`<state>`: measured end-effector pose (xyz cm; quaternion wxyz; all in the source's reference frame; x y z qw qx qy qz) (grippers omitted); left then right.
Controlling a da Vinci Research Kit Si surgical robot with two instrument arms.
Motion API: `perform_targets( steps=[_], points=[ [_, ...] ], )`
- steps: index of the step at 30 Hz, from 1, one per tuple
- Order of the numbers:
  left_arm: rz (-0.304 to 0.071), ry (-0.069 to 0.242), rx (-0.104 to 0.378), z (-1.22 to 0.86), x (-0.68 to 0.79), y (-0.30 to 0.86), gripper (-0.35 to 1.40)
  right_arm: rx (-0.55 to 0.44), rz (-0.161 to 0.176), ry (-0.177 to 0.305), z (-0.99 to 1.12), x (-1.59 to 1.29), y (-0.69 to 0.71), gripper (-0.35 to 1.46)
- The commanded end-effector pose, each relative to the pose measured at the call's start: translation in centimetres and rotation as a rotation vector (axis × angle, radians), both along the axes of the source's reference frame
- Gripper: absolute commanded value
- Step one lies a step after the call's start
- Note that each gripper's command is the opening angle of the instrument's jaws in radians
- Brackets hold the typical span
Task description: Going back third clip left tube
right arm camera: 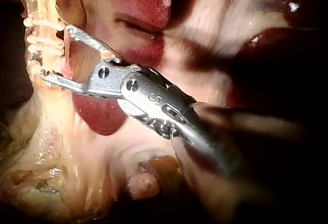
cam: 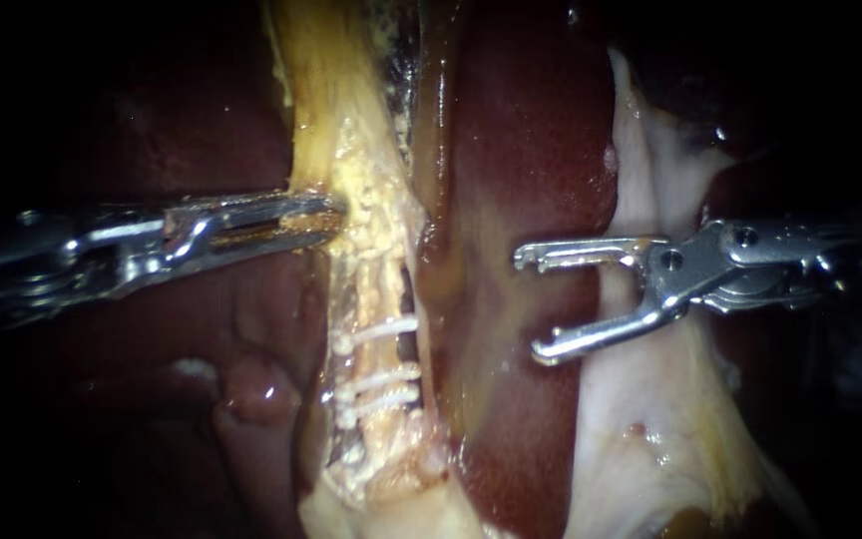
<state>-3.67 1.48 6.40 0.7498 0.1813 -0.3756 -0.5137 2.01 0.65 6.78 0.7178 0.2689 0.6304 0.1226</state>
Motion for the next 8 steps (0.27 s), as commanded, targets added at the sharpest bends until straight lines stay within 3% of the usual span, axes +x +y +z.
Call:
perform_targets(
  steps=[1,8],
  points=[
    [0.001,0.000,0.000,0.00,0.01,0.00,-0.35,0.000,0.000,0.000,-0.01,0.00,0.00,0.60],
    [0.002,-0.001,0.000,0.00,0.02,-0.01,-0.35,0.000,0.000,0.000,-0.03,0.02,-0.01,0.60]
  ],
)
